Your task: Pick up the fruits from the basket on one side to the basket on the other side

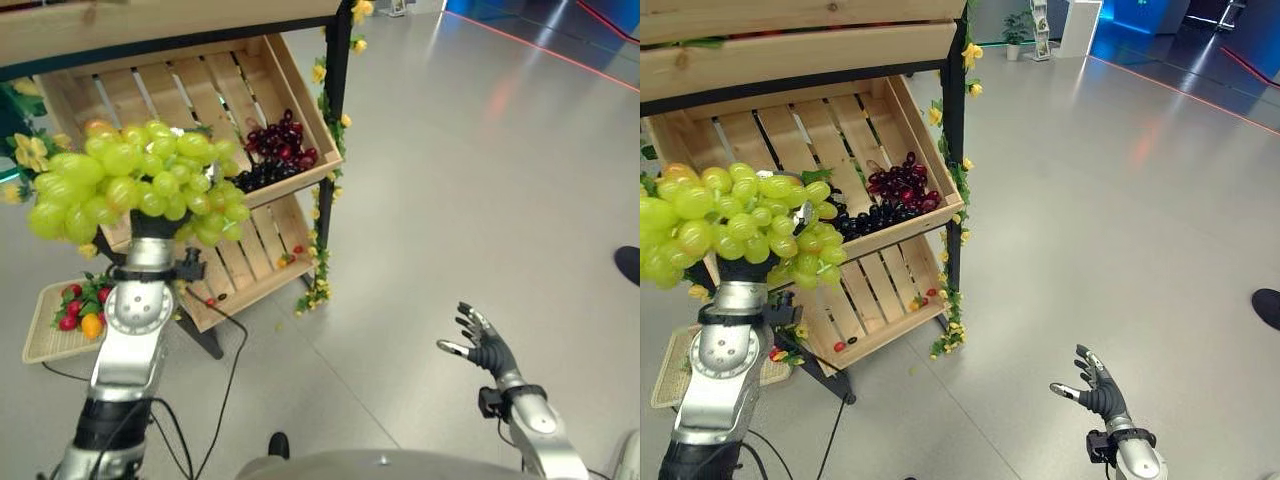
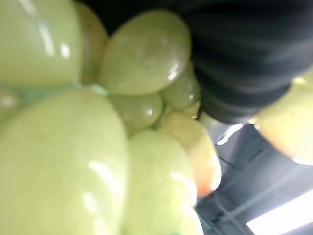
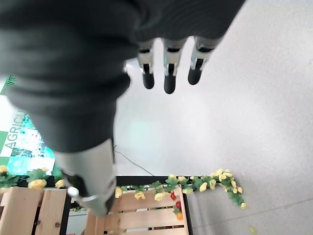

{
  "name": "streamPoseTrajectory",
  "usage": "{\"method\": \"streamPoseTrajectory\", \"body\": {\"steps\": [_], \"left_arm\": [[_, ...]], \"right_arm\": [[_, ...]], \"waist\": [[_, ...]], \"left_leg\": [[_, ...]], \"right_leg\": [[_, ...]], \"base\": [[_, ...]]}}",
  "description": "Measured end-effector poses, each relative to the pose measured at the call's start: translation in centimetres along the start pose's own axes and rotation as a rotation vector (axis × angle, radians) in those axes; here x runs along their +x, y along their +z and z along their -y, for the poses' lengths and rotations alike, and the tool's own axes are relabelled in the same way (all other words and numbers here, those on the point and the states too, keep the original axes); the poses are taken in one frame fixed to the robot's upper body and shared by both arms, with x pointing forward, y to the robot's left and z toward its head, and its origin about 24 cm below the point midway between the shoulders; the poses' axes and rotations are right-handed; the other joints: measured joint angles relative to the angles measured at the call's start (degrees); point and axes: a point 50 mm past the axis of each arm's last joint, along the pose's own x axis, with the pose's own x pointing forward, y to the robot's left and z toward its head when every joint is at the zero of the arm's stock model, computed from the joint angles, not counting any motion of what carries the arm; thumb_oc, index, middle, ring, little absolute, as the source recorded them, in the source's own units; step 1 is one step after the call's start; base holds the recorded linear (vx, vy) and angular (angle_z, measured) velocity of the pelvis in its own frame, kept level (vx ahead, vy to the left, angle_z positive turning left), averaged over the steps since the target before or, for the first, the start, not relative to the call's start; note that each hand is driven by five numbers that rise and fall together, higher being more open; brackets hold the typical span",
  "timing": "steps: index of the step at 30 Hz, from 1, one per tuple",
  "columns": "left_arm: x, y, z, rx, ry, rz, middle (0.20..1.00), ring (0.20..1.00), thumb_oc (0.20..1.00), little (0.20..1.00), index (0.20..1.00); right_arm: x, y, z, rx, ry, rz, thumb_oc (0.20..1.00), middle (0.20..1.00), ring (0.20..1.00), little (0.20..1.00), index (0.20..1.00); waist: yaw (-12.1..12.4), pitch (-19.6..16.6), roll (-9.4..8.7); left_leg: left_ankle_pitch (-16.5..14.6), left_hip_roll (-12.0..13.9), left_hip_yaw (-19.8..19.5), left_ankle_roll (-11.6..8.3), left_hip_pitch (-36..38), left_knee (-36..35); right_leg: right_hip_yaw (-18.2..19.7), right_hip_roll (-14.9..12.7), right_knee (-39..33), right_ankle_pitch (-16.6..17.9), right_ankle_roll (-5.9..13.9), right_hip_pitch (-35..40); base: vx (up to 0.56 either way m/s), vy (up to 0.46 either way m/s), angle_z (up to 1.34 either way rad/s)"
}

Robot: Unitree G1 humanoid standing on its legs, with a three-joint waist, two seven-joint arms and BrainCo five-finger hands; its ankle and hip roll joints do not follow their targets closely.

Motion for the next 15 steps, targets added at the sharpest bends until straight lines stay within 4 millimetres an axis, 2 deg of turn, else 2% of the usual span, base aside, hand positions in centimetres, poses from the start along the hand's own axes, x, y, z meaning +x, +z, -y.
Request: {"method": "streamPoseTrajectory", "body": {"steps": [8, 12, 15], "left_arm": [[3.3, -5.3, -2.8, 0.148, 0.081, -0.232, 0.2, 0.2, 0.2, 0.2, 0.2], [4.1, -6.3, -4.3, 0.172, 0.09, -0.306, 0.2, 0.2, 0.2, 0.2, 0.2], [5.0, -6.7, -4.6, 0.147, 0.114, -0.331, 0.2, 0.2, 0.2, 0.2, 0.2]], "right_arm": [[0.8, 0.7, -0.2, -0.044, 0.063, -0.002, 1.0, 1.0, 1.0, 1.0, 1.0], [0.8, 0.6, -0.1, -0.051, 0.073, -0.008, 1.0, 1.0, 1.0, 1.0, 1.0], [0.8, 0.5, -0.2, -0.059, 0.084, -0.023, 1.0, 1.0, 1.0, 1.0, 1.0]], "waist": [[-2.9, -1.6, 0.13], [-4.4, -1.7, 0.07], [-4.5, -1.7, 0.01]], "left_leg": [[0.2, 0.5, 2.6, 0.02, 2.3, -1.5], [0.2, 0.8, 3.9, -0.09, 3.8, -2.6], [0.2, 0.9, 4.4, -0.14, 4.0, -2.6]], "right_leg": [[1.7, 0.0, 0.3, 0.1, 0.0, 0.1], [2.4, 0.2, 0.3, 0.4, -0.06, 0.2], [2.9, 0.3, 0.4, 0.5, -0.06, 0.0]], "base": [[-0.01, 0.02, -0.17], [-0.01, 0.015, -0.22], [0.0, 0.012, -0.1]]}}
